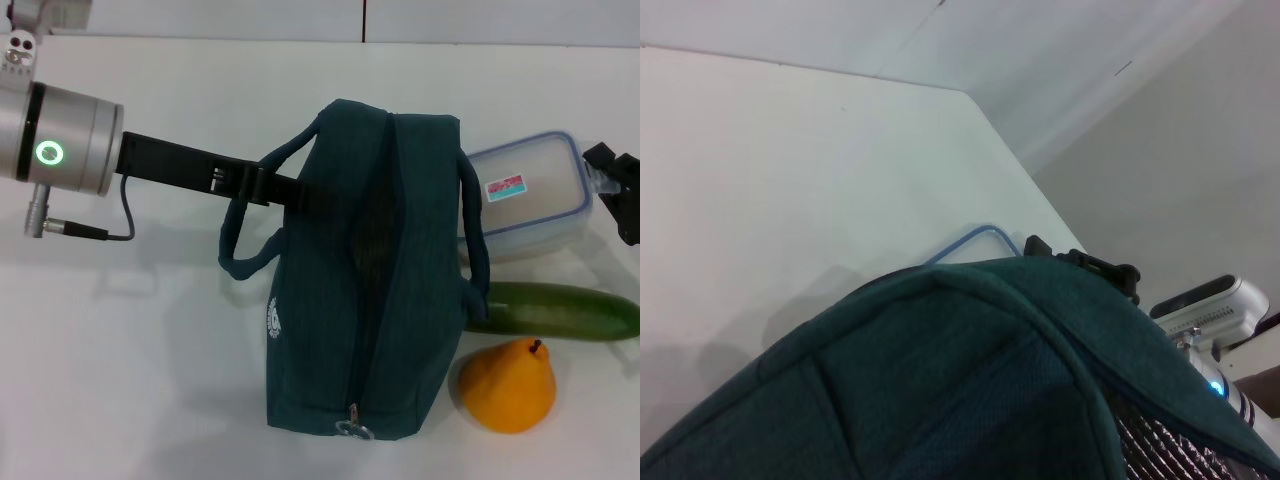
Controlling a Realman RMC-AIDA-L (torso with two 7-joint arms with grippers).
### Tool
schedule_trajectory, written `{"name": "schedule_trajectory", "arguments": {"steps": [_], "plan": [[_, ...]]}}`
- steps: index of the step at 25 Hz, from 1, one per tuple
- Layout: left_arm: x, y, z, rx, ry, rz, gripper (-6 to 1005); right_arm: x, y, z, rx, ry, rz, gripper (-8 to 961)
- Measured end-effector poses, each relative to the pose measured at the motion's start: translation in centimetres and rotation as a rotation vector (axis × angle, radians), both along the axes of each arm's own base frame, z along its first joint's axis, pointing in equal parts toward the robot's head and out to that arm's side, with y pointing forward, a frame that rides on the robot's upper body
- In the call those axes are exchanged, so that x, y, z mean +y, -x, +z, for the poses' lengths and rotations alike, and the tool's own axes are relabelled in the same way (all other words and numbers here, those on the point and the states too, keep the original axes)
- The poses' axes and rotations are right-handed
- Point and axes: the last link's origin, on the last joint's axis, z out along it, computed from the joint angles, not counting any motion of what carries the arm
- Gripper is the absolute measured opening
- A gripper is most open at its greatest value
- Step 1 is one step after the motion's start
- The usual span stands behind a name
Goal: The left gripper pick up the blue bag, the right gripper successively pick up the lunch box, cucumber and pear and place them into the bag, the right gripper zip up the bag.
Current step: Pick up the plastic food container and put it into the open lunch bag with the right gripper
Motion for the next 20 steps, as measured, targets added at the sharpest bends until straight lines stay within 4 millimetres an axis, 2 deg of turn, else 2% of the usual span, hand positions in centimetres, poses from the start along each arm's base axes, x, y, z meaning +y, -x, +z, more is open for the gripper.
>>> {"name": "schedule_trajectory", "arguments": {"steps": [20], "plan": [[0.03,-0.01,-0.25,-0.015,-0.001,0.0,46,-0.22,-0.28,0.01,0.172,0.041,-0.09,97]]}}
